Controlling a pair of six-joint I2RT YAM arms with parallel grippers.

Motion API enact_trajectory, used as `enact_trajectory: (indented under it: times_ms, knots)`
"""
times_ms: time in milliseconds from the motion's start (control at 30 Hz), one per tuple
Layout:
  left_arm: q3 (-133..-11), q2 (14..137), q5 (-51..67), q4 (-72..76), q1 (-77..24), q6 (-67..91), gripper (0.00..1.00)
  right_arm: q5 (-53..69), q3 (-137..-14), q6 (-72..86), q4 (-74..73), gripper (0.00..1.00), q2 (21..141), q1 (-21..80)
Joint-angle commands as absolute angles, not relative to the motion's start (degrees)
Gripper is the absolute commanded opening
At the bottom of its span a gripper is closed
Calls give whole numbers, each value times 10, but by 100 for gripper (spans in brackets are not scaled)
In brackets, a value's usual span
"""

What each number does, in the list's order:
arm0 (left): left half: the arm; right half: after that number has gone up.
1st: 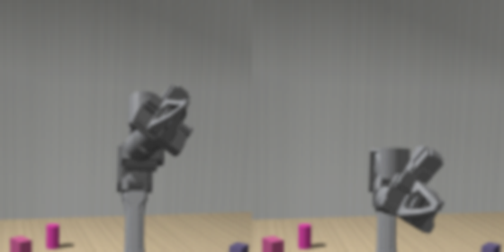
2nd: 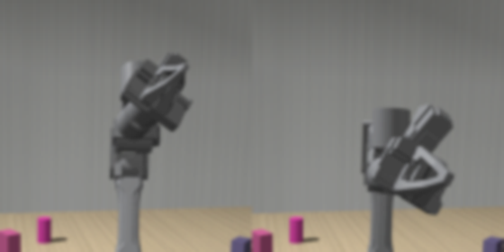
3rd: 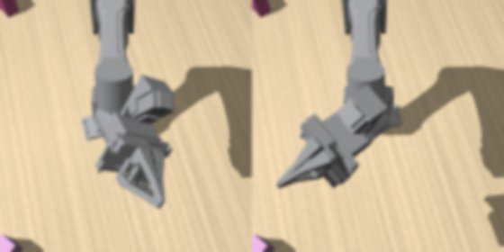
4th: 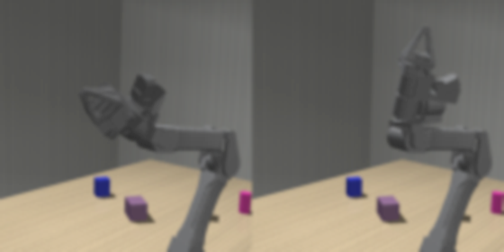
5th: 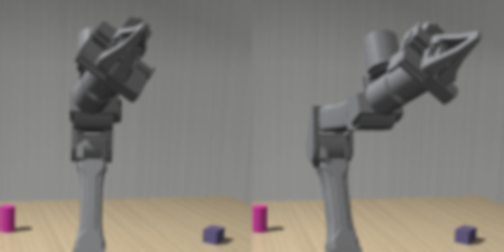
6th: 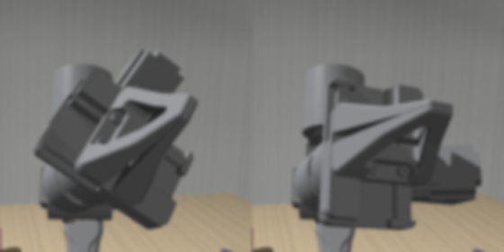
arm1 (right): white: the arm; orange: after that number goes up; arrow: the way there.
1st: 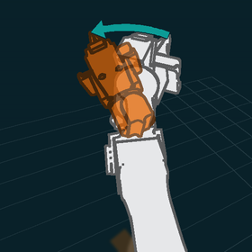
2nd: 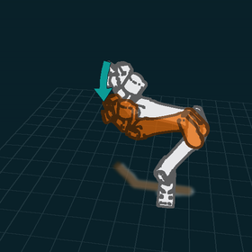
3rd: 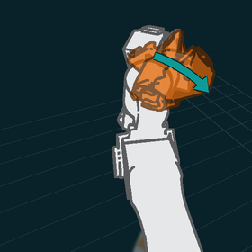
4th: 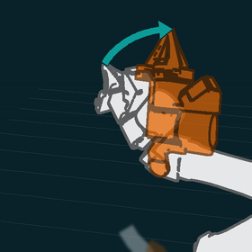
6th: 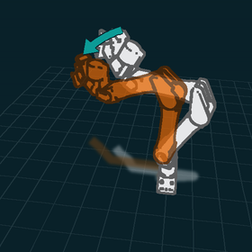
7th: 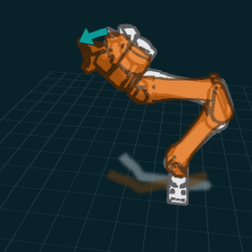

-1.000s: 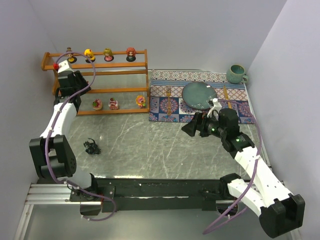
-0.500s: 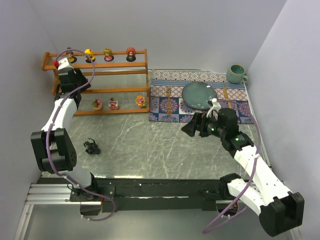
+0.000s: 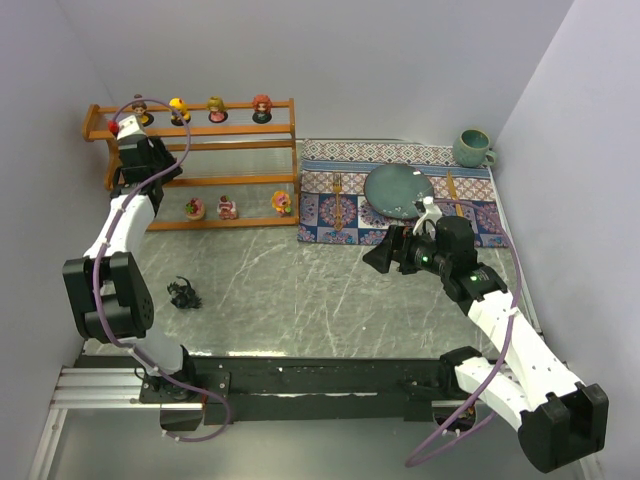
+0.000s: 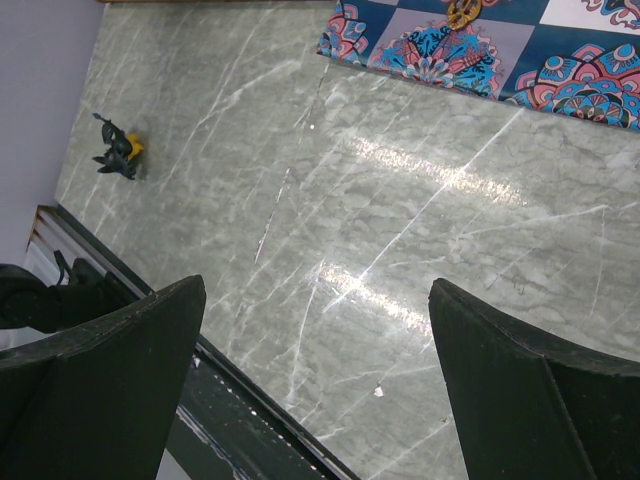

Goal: Place and organize the plastic toys onto the shelf

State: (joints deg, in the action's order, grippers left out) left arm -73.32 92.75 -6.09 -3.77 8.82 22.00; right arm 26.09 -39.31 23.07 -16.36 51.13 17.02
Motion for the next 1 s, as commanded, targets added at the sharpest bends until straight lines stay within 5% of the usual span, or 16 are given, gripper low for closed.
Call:
enact_trajectory:
  times_ms: [0,967]
  knots:
    - [-751,925,-62,-7,91,225,50,254,-410,225,-158,100,508,173]
    - [-731,926,-47,12,91,240,69,260,-406,228,-155,100,510,173]
